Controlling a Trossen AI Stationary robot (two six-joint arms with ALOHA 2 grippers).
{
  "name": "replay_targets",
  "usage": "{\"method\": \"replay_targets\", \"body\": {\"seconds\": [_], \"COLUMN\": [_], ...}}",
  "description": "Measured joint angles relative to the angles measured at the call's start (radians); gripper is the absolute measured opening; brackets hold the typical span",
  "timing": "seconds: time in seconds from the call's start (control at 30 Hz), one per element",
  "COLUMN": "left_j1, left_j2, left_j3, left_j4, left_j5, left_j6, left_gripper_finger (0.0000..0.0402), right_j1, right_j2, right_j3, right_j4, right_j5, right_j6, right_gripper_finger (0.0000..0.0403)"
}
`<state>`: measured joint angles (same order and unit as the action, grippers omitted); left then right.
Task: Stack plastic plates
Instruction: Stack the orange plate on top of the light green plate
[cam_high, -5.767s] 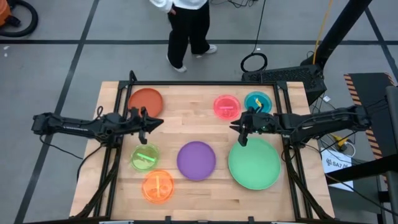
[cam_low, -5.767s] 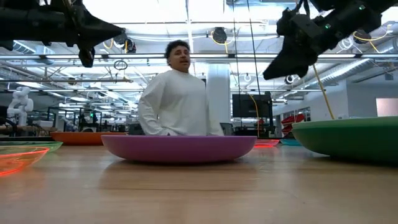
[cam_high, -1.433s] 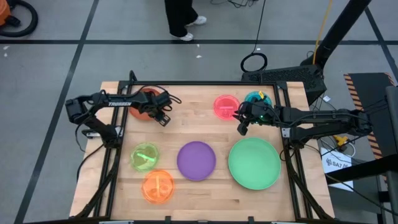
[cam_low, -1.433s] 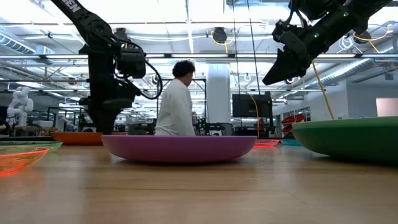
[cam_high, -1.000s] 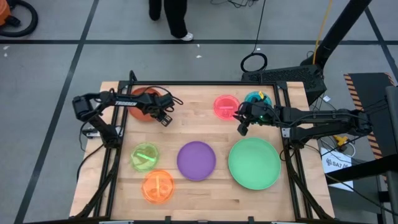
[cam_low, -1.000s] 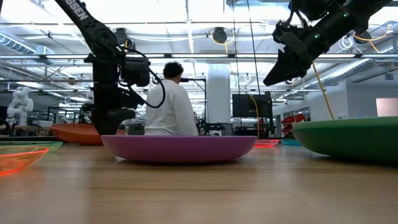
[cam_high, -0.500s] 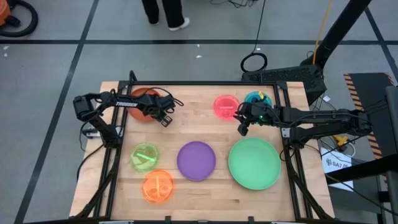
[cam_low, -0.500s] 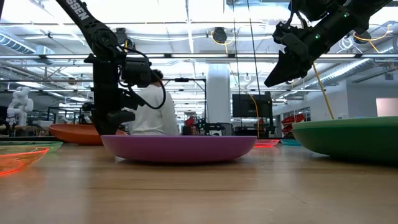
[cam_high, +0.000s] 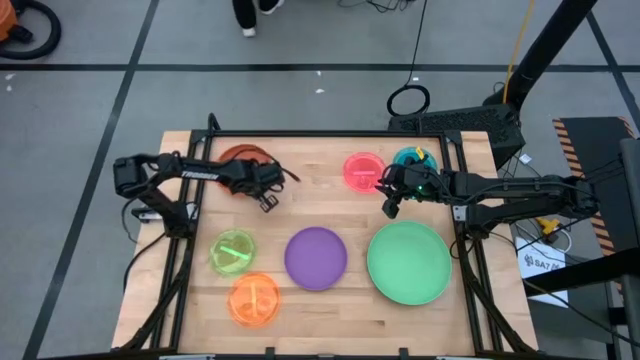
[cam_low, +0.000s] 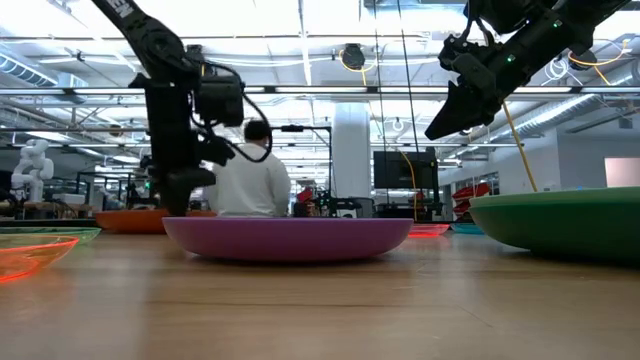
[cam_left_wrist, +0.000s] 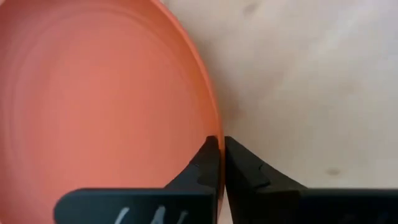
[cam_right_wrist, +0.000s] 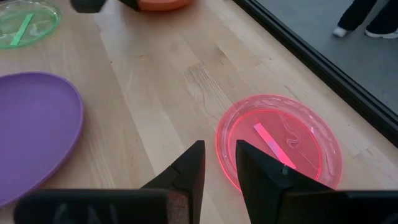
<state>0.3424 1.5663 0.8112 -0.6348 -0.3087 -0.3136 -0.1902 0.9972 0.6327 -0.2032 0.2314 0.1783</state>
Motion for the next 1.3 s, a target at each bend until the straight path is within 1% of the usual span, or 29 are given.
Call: {"method": "replay_targets", "body": {"seconds": [0.23, 0.37, 0.5, 0.6, 0.73, 0.8, 0.9, 1.07, 1.3], "left_j1": [-0.173, -0.271, -0.355, -0.401, -0.443, -0.46, -0.48, -0.491, -0.496], "left_j2": [-0.038, -0.039, -0.039, -0.039, -0.039, -0.039, -0.039, -0.039, -0.039], "left_j3": [-0.001, -0.001, -0.001, -0.001, -0.001, -0.001, -0.001, -0.001, 0.0], "left_j4": [0.032, 0.099, 0.172, 0.216, 0.281, 0.311, 0.343, 0.383, 0.474], "left_j5": [0.0, -0.005, -0.011, -0.047, -0.097, -0.129, -0.159, -0.164, -0.161], "left_j6": [0.158, 0.255, 0.321, 0.334, 0.347, 0.362, 0.384, 0.374, 0.366], "left_gripper_finger": [0.001, 0.001, 0.001, 0.001, 0.001, 0.001, 0.001, 0.001, 0.001], "right_j1": [0.0, 0.0, 0.0, 0.0, 0.0, 0.0, -0.001, -0.012, -0.019], "right_j2": [0.0, 0.0, 0.007, 0.027, 0.091, 0.134, 0.197, 0.298, 0.431], "right_j3": [0.0, 0.0, 0.0, -0.001, -0.002, -0.001, 0.002, 0.059, 0.154], "right_j4": [0.002, 0.003, 0.012, 0.044, 0.165, 0.26, 0.336, 0.343, 0.357], "right_j5": [0.001, 0.001, 0.002, -0.004, -0.088, -0.132, -0.159, -0.159, -0.157], "right_j6": [0.005, 0.032, 0.118, 0.183, 0.22, 0.236, 0.262, 0.332, 0.354], "right_gripper_finger": [0.0083, 0.0083, 0.0083, 0.0083, 0.0083, 0.0083, 0.0087, 0.0109, 0.0149]}}
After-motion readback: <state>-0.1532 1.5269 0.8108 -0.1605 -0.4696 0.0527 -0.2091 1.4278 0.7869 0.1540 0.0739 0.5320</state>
